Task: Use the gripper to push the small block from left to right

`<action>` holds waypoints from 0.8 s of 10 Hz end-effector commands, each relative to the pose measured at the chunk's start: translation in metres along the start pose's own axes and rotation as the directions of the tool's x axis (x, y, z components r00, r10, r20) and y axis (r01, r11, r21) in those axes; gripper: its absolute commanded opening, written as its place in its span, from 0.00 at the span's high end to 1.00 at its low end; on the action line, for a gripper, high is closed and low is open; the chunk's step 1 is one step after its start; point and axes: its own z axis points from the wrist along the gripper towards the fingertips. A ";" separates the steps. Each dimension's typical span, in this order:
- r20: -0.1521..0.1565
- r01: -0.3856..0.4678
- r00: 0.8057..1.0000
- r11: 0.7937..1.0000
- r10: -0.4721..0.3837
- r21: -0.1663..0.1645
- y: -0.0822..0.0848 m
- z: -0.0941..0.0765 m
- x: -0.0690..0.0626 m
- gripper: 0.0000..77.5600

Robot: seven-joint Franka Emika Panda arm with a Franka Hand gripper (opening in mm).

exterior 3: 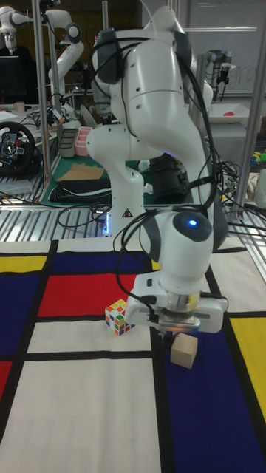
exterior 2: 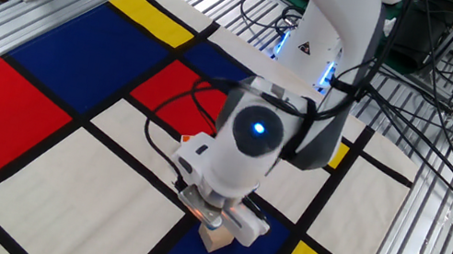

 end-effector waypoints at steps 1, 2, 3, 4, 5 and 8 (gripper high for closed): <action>0.052 -0.089 0.994 0.989 0.095 -0.117 0.004 -0.004 0.002 1.00; 0.052 -0.091 0.994 0.989 0.098 -0.119 0.005 -0.005 0.003 1.00; 0.059 -0.110 0.991 0.985 0.119 -0.133 0.008 -0.008 0.006 1.00; 0.064 -0.124 0.989 0.981 0.135 -0.152 0.010 -0.009 0.008 1.00; 0.066 -0.127 0.988 0.980 0.138 -0.152 0.010 -0.010 0.009 1.00; 0.076 -0.134 0.986 0.978 0.147 -0.157 0.012 -0.011 0.010 1.00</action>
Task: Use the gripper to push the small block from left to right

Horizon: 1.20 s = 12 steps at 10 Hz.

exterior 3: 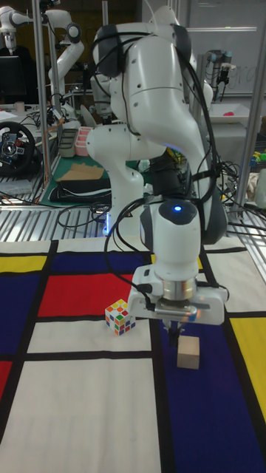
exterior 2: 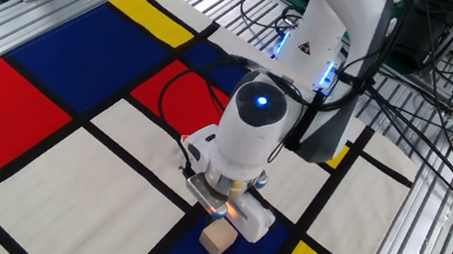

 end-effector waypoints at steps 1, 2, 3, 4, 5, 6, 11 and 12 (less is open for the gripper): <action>0.023 -0.015 1.000 1.000 0.015 -0.007 0.002 -0.003 0.001 1.00; 0.027 -0.020 0.999 1.000 0.020 -0.008 0.003 -0.004 0.002 1.00; 0.027 -0.019 0.999 1.000 0.019 -0.007 0.003 -0.004 0.002 1.00; 0.027 -0.014 1.000 1.000 0.014 -0.002 0.003 -0.006 0.000 1.00; 0.025 -0.007 1.000 1.000 0.007 0.003 0.002 -0.008 -0.002 1.00; -0.006 0.025 1.000 1.000 -0.025 0.015 -0.005 -0.020 -0.010 1.00; -0.081 0.156 0.985 0.985 -0.151 0.068 -0.058 -0.079 -0.033 1.00; -0.086 0.168 0.983 0.983 -0.162 0.067 -0.068 -0.087 -0.034 1.00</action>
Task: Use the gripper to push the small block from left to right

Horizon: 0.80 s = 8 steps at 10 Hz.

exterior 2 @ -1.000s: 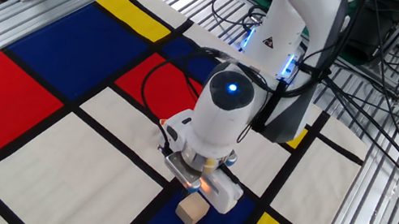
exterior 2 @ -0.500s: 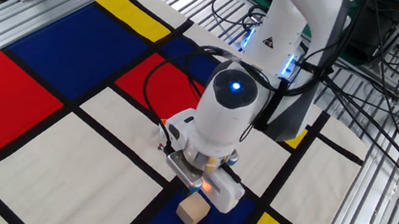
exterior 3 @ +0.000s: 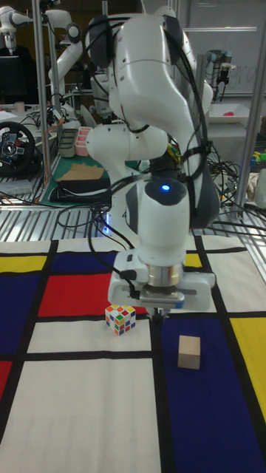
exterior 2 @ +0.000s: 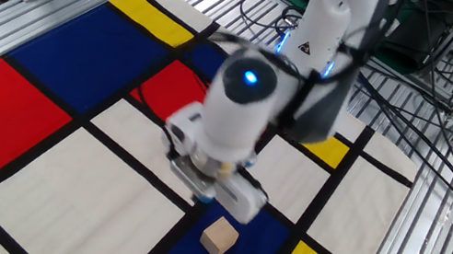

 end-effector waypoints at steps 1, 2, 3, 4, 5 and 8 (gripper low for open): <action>-0.047 0.093 0.995 0.995 -0.092 0.024 -0.054 -0.046 -0.005 1.00; -0.048 0.096 0.994 0.995 -0.096 0.010 -0.073 -0.056 0.000 1.00; -0.048 0.104 0.993 0.995 -0.104 -0.006 -0.086 -0.063 0.002 1.00; -0.052 0.113 0.992 0.994 -0.113 -0.014 -0.096 -0.069 0.002 1.00; -0.057 0.117 0.991 0.993 -0.118 -0.017 -0.104 -0.074 0.002 1.00; -0.062 0.118 0.991 0.993 -0.118 -0.014 -0.122 -0.079 0.001 1.00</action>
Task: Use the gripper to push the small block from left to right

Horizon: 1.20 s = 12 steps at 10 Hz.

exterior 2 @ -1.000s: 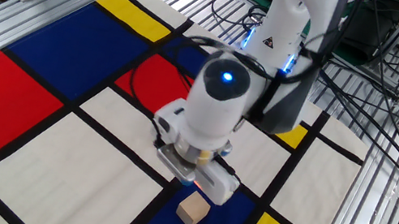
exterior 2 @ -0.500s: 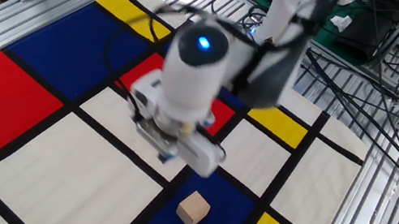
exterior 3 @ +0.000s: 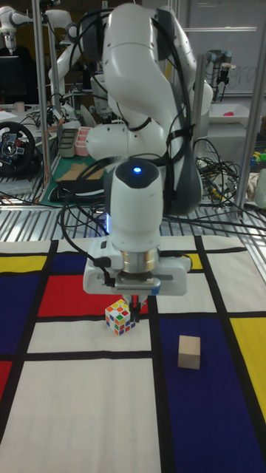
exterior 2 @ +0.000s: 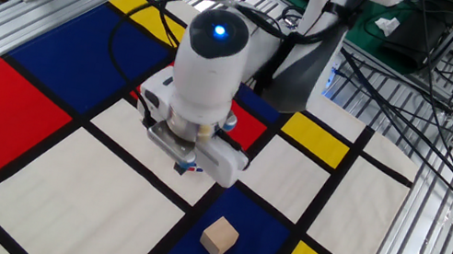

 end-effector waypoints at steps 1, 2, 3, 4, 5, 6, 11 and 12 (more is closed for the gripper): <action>-0.054 0.054 0.997 0.998 -0.055 -0.022 -0.065 -0.041 0.004 1.00; -0.067 0.043 0.997 0.999 -0.044 -0.008 -0.065 -0.041 0.004 1.00; -0.065 0.028 0.998 1.000 -0.028 0.002 -0.065 -0.041 0.004 1.00; -0.059 0.022 0.998 1.000 -0.022 0.002 -0.065 -0.041 0.004 1.00; -0.058 0.023 0.998 1.000 -0.023 0.001 -0.065 -0.041 0.004 1.00; -0.070 0.027 0.997 1.000 -0.027 -0.004 -0.065 -0.041 0.004 1.00; -0.007 0.016 1.000 1.000 -0.015 0.023 -0.065 -0.041 0.004 1.00; -0.003 0.007 1.000 1.000 -0.007 0.014 -0.065 -0.041 0.004 1.00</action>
